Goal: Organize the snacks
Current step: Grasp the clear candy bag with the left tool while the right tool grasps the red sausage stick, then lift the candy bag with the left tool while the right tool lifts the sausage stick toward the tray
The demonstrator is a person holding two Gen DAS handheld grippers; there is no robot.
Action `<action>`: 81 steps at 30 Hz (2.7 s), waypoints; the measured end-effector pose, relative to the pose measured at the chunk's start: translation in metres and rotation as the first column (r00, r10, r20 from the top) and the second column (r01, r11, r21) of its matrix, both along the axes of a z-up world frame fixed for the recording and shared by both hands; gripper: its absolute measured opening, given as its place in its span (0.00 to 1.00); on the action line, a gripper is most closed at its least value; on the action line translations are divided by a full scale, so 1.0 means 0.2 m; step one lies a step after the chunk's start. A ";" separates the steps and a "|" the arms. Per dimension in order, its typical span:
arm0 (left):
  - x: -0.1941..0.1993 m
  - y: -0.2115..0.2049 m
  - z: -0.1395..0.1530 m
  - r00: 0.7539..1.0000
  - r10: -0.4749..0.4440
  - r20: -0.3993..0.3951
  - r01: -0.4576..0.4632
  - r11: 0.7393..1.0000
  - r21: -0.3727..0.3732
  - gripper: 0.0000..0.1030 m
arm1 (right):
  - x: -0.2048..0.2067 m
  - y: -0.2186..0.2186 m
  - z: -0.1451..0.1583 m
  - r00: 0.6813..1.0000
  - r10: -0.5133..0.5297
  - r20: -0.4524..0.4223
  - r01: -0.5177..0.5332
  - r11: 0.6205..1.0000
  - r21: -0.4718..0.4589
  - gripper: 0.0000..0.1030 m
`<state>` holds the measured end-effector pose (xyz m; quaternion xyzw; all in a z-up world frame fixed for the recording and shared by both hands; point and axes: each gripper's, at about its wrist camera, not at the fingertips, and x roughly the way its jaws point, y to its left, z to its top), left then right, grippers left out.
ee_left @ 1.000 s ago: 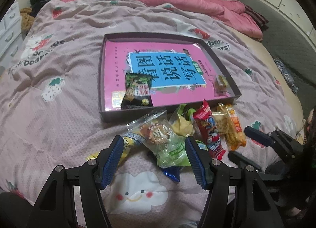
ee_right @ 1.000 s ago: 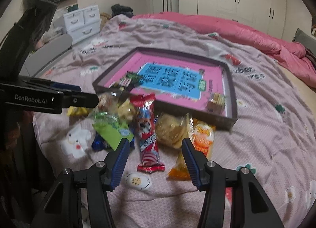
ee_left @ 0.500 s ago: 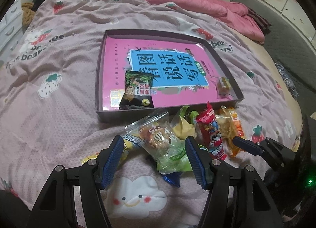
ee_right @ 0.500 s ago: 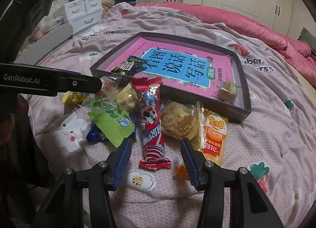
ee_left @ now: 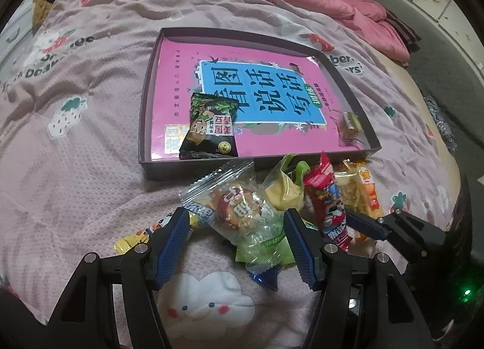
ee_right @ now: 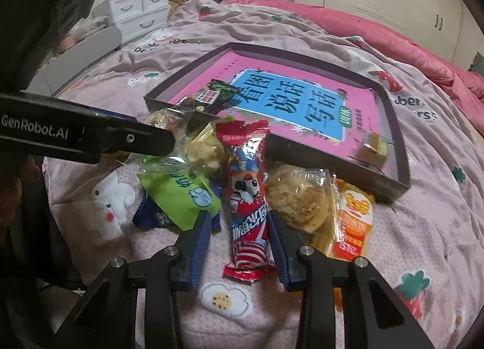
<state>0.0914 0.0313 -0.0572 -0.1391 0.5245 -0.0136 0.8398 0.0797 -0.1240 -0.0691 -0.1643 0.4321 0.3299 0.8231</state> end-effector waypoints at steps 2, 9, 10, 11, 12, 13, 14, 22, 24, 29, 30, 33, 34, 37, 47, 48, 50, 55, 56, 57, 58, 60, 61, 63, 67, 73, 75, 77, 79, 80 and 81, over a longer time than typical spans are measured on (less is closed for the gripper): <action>0.01 0.01 -0.01 1.000 0.007 -0.005 -0.007 1.000 -0.008 0.65 | 0.00 0.00 0.00 1.000 0.006 -0.003 -0.006 1.000 0.008 0.35; 0.03 0.01 -0.04 0.999 0.027 -0.021 -0.027 0.999 -0.019 0.65 | 0.03 -0.01 -0.01 0.999 0.004 -0.039 -0.002 0.999 0.037 0.20; 0.03 0.02 -0.05 0.999 0.031 -0.024 -0.031 0.999 -0.023 0.64 | 0.03 -0.01 -0.01 0.999 0.004 -0.042 -0.002 0.999 0.041 0.20; 0.03 0.02 -0.05 0.999 0.035 -0.028 -0.036 0.999 -0.026 0.64 | 0.03 -0.02 -0.01 0.999 0.005 -0.046 -0.003 0.999 0.047 0.20; 0.03 0.03 -0.06 0.999 0.039 -0.030 -0.040 0.999 -0.027 0.64 | 0.03 -0.02 -0.01 0.999 0.005 -0.049 -0.002 0.999 0.051 0.19; 0.04 0.03 -0.06 0.999 0.040 -0.031 -0.041 0.999 -0.027 0.64 | 0.03 -0.02 0.00 0.999 0.004 -0.055 -0.001 0.998 0.056 0.18; 0.04 0.03 -0.07 0.999 0.042 -0.033 -0.043 0.999 -0.024 0.62 | 0.03 -0.03 0.00 0.998 0.001 -0.063 0.003 0.998 0.064 0.18; 0.05 0.07 -0.09 0.998 0.054 -0.032 -0.055 0.998 -0.036 0.43 | 0.05 -0.05 0.01 0.995 -0.005 -0.100 0.017 0.993 0.119 0.17; 0.05 0.07 -0.08 0.998 0.052 -0.024 -0.053 0.998 -0.040 0.42 | 0.05 -0.06 0.02 0.995 -0.007 -0.101 0.020 0.992 0.128 0.17; 0.03 0.11 -0.07 0.998 0.062 -0.013 -0.063 0.995 -0.075 0.42 | 0.05 -0.10 0.05 0.995 -0.028 -0.098 0.043 0.987 0.155 0.17; 0.03 0.11 -0.06 0.998 0.063 -0.010 -0.064 0.995 -0.076 0.42 | 0.06 -0.12 0.07 0.995 -0.033 -0.095 0.049 0.985 0.166 0.17; 0.01 0.11 -0.05 0.998 0.058 0.002 -0.058 0.996 -0.063 0.42 | 0.06 -0.14 0.09 0.995 -0.040 -0.090 0.057 0.978 0.201 0.17; 0.01 0.10 -0.04 0.998 0.057 0.006 -0.056 0.996 -0.065 0.42 | 0.06 -0.15 0.11 0.996 -0.040 -0.085 0.057 0.976 0.209 0.17; 0.00 0.09 -0.01 0.999 0.047 0.020 -0.046 0.997 -0.063 0.42 | 0.06 -0.16 0.13 0.996 -0.043 -0.077 0.059 0.973 0.224 0.17; -0.05 0.07 0.11 0.995 0.032 0.092 -0.031 0.999 -0.012 0.42 | 0.06 -0.19 0.20 0.998 -0.050 -0.043 0.060 0.960 0.274 0.17; -0.05 0.06 0.12 0.995 0.031 0.099 -0.030 1.000 -0.009 0.42 | 0.06 -0.19 0.21 0.998 -0.053 -0.039 0.061 0.959 0.278 0.17; -0.05 0.06 0.14 0.993 0.028 0.113 -0.028 1.000 -0.001 0.42 | 0.06 -0.20 0.23 0.998 -0.059 -0.030 0.065 0.955 0.290 0.17; -0.06 0.02 0.19 0.988 0.000 0.153 -0.006 0.999 0.038 0.42 | 0.08 -0.23 0.26 0.997 -0.077 -0.019 0.079 0.944 0.319 0.17; -0.07 0.01 0.21 0.986 -0.009 0.164 0.000 0.999 0.054 0.42 | 0.08 -0.24 0.27 0.997 -0.081 -0.018 0.083 0.942 0.325 0.17; -0.07 0.00 0.22 0.985 -0.017 0.171 0.005 0.998 0.065 0.42 | 0.09 -0.24 0.27 0.996 -0.088 -0.016 0.088 0.940 0.330 0.17; -0.07 -0.01 0.23 0.984 -0.023 0.178 0.010 0.997 0.072 0.42 | 0.10 -0.25 0.28 0.996 -0.092 -0.014 0.092 0.938 0.334 0.17; -0.07 -0.03 0.24 0.982 -0.031 0.186 0.017 0.997 0.077 0.42 | 0.11 -0.26 0.29 0.995 -0.103 -0.012 0.101 0.935 0.341 0.17; -0.07 -0.03 0.25 0.981 -0.037 0.190 0.022 0.996 0.081 0.42 | 0.11 -0.26 0.29 0.994 -0.107 -0.010 0.104 0.934 0.342 0.17; -0.07 -0.05 0.26 0.978 -0.050 0.201 0.033 0.996 0.087 0.42 | 0.11 -0.27 0.30 0.994 -0.113 -0.004 0.108 0.932 0.347 0.17; -0.06 -0.07 0.28 0.976 -0.058 0.211 0.037 0.994 0.102 0.42 | 0.12 -0.29 0.32 0.993 -0.119 0.007 0.109 0.927 0.360 0.17; -0.05 -0.09 0.31 0.972 -0.068 0.227 0.049 0.995 0.092 0.42 | 0.13 -0.33 0.34 0.990 -0.138 0.009 0.124 0.917 0.380 0.17; -0.04 -0.11 0.32 0.969 -0.077 0.235 0.055 0.994 0.098 0.42 | 0.14 -0.34 0.36 0.989 -0.146 0.017 0.128 0.915 0.384 0.17; -0.03 -0.12 0.33 0.968 -0.079 0.238 0.057 0.993 0.099 0.42 | 0.15 -0.36 0.36 0.988 -0.153 0.019 0.134 0.911 0.390 0.17; -0.02 -0.13 0.34 0.967 -0.082 0.240 0.060 0.993 0.097 0.42 | 0.16 -0.37 0.37 0.987 -0.162 0.015 0.143 0.905 0.400 0.17; -0.01 -0.14 0.34 0.967 -0.084 0.241 0.061 0.993 0.099 0.42 | 0.16 -0.38 0.37 0.986 -0.167 0.011 0.148 0.902 0.406 0.17; -0.01 -0.15 0.35 0.966 -0.086 0.243 0.064 0.993 0.097 0.42 | 0.17 -0.39 0.37 0.985 -0.175 0.010 0.155 0.899 0.410 0.17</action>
